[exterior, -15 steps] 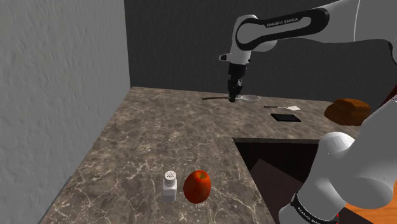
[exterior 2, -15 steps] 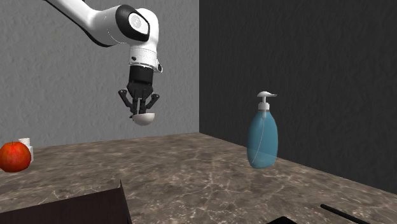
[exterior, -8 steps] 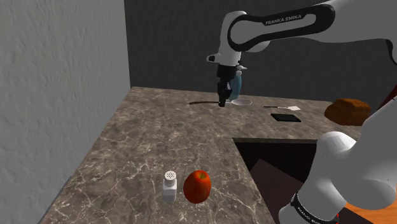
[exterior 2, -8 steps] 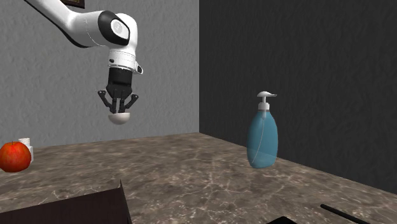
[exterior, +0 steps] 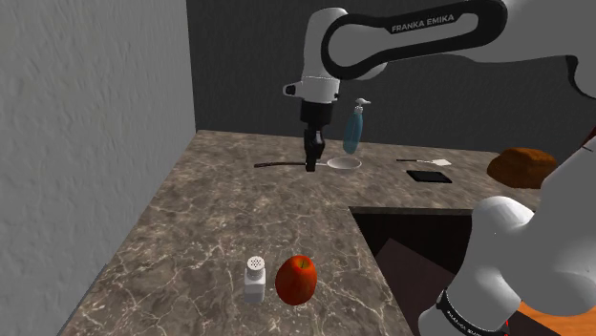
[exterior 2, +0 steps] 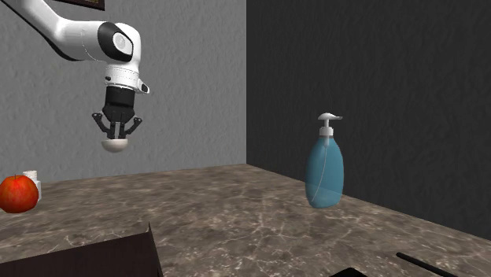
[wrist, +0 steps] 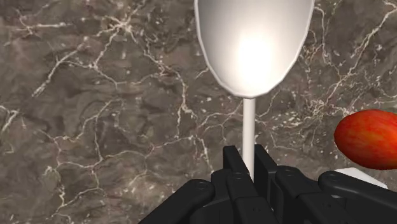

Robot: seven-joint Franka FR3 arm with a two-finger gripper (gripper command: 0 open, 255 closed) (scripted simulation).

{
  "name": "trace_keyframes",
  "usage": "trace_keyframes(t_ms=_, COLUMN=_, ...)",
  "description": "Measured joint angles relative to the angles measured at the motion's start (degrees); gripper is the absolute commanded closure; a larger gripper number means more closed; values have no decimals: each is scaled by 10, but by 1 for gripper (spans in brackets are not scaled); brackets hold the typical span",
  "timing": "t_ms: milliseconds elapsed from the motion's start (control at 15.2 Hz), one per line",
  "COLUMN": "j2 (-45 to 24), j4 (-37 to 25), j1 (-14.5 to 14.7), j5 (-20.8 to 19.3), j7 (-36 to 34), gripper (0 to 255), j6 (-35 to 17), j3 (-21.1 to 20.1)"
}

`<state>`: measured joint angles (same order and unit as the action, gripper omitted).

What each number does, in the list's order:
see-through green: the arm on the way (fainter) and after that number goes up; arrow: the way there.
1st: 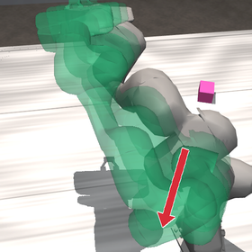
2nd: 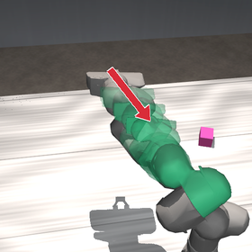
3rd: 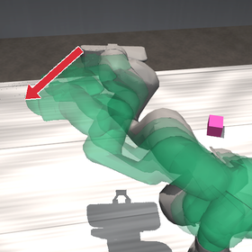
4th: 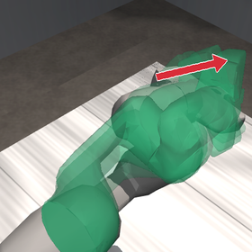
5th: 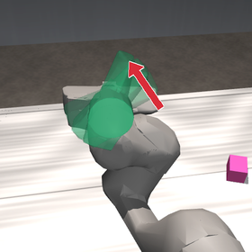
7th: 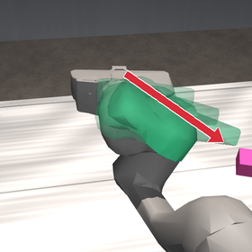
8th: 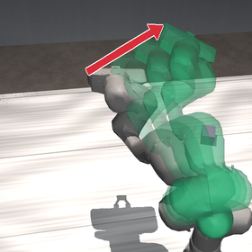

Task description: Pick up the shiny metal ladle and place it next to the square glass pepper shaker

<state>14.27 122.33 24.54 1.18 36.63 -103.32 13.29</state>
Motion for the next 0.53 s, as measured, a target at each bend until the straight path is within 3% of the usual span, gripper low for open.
trace_keyframes(t_ms=528, j2=-53, j4=-46, j1=47, j5=31, j7=-96, gripper=255, j6=-12, j3=-61)
